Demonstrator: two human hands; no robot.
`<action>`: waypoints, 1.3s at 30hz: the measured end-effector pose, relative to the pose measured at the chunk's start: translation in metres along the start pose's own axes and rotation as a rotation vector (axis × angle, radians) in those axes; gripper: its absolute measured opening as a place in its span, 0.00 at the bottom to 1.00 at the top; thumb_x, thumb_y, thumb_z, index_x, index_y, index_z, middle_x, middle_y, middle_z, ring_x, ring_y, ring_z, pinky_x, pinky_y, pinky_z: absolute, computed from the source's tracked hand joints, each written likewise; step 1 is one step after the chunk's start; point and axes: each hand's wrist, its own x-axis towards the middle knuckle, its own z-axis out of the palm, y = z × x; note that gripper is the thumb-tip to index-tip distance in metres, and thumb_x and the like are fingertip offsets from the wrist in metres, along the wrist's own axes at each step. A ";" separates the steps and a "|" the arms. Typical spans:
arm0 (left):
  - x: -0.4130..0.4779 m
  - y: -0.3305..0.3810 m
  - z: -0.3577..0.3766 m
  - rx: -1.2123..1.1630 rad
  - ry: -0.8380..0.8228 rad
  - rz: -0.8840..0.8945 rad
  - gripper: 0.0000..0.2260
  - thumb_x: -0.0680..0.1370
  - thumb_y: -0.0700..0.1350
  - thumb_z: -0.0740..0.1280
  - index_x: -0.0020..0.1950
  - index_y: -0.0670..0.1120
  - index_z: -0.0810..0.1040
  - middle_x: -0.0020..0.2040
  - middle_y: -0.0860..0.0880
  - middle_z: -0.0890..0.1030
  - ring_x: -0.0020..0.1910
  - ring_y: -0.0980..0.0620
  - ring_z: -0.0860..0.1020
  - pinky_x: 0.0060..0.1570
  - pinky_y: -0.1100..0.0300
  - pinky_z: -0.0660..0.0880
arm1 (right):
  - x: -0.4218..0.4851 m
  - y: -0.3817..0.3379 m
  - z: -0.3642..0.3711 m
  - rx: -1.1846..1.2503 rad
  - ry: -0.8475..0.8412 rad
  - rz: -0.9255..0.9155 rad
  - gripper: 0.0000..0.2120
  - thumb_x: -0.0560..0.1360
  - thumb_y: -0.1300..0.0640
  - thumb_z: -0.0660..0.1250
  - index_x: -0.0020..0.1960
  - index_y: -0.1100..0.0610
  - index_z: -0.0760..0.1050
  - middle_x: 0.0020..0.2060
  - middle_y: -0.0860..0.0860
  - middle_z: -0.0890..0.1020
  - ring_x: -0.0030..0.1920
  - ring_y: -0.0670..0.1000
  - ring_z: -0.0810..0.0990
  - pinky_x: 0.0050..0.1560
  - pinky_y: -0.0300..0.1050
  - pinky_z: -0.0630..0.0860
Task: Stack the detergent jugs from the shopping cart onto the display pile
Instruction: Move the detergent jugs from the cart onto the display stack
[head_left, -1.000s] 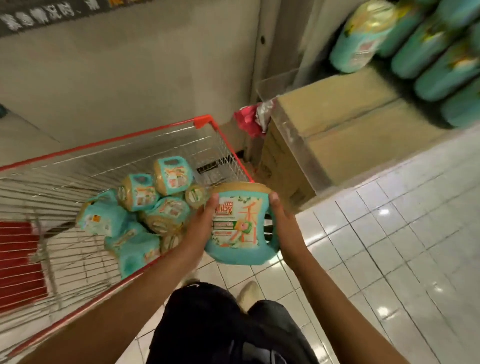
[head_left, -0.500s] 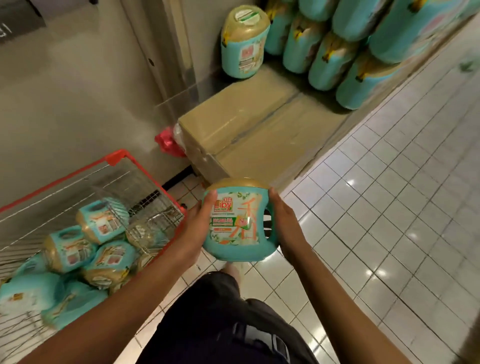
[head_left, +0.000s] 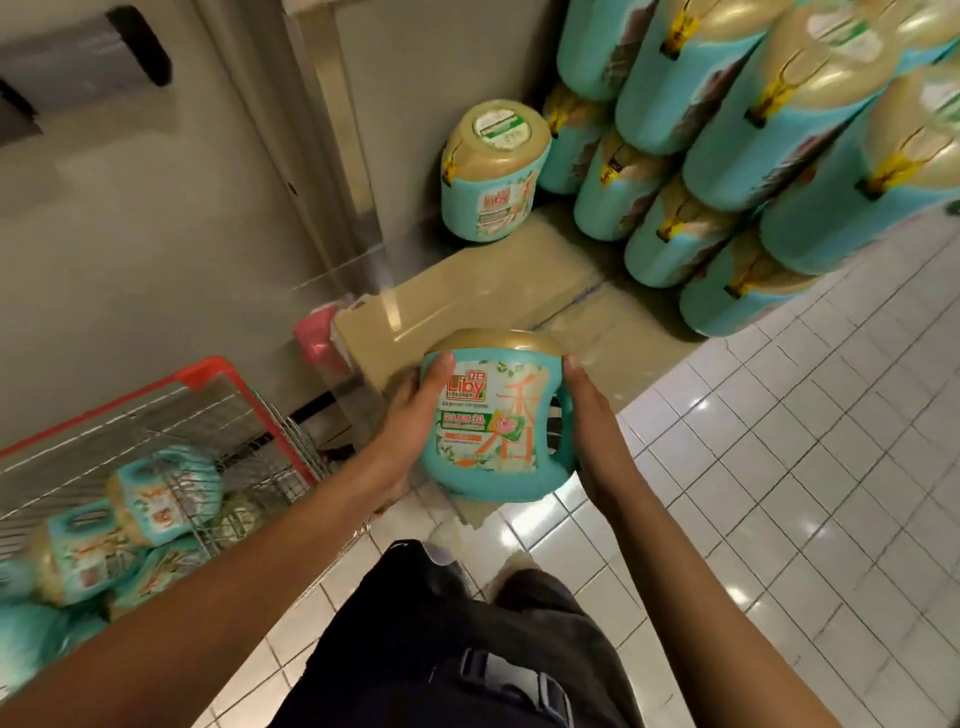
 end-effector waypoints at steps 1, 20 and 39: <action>0.009 0.009 0.001 0.002 0.012 0.018 0.25 0.72 0.73 0.70 0.58 0.55 0.84 0.53 0.50 0.89 0.52 0.48 0.88 0.43 0.59 0.84 | 0.014 -0.010 -0.001 -0.016 -0.018 -0.019 0.37 0.81 0.28 0.52 0.62 0.60 0.80 0.54 0.56 0.87 0.55 0.58 0.88 0.63 0.63 0.83; 0.141 0.205 0.062 -0.115 0.198 0.716 0.28 0.79 0.58 0.70 0.72 0.45 0.66 0.59 0.53 0.86 0.59 0.52 0.85 0.52 0.60 0.83 | 0.220 -0.219 -0.007 0.150 -0.234 -0.535 0.36 0.80 0.28 0.57 0.77 0.52 0.69 0.71 0.52 0.79 0.73 0.52 0.77 0.76 0.62 0.70; 0.204 0.209 0.062 0.282 0.492 0.823 0.43 0.75 0.73 0.67 0.84 0.57 0.58 0.77 0.52 0.64 0.75 0.58 0.71 0.71 0.52 0.76 | 0.246 -0.200 0.000 0.056 -0.150 -0.494 0.39 0.81 0.43 0.70 0.83 0.55 0.56 0.79 0.52 0.64 0.68 0.40 0.74 0.58 0.22 0.73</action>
